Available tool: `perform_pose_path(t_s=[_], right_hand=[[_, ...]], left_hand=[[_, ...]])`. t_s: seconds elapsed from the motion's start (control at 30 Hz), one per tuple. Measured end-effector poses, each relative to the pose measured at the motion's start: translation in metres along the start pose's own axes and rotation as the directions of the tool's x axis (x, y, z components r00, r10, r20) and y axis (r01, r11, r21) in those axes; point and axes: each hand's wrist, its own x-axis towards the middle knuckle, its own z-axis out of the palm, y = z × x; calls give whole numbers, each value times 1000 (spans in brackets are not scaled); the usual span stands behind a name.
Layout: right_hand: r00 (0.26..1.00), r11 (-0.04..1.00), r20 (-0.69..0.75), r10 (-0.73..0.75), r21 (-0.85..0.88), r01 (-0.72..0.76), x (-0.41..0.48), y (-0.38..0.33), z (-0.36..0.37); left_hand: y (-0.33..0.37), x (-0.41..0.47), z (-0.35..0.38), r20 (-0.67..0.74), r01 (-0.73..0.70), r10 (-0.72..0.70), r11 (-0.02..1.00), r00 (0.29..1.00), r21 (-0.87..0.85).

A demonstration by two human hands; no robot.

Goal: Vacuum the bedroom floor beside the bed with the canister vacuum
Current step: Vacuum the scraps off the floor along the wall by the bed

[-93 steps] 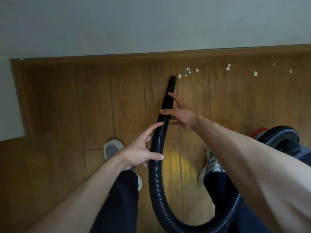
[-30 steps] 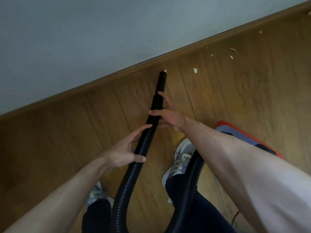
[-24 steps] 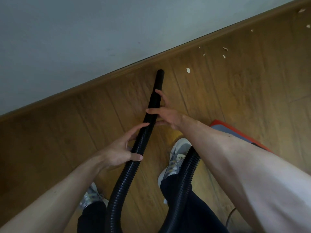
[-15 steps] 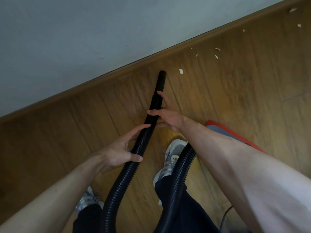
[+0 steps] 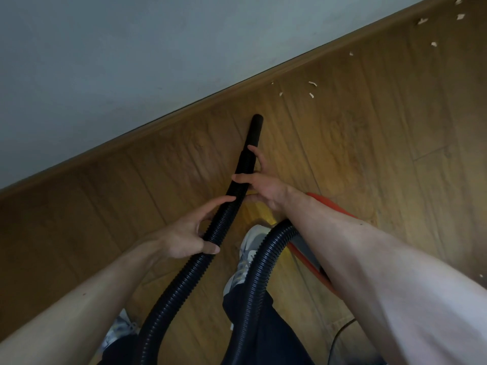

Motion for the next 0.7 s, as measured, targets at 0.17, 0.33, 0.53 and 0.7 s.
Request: perform_pose_path(t_s=[0.17, 0.33, 0.53, 0.7], right_hand=[[1000, 999, -9, -10, 32, 10, 2, -8, -11], [1000, 999, -13, -25, 46, 25, 6, -20, -20], [999, 999, -12, -30, 26, 31, 10, -32, -33], [999, 999, -14, -40, 19, 40, 15, -45, -41]], left_hand=[[13, 11, -2, 8, 4, -4, 1000, 1000, 21], [25, 22, -6, -2, -10, 10, 998, 1000, 66], [35, 38, -3, -24, -21, 24, 996, 999, 92], [43, 50, -4, -31, -30, 33, 995, 999, 100]])
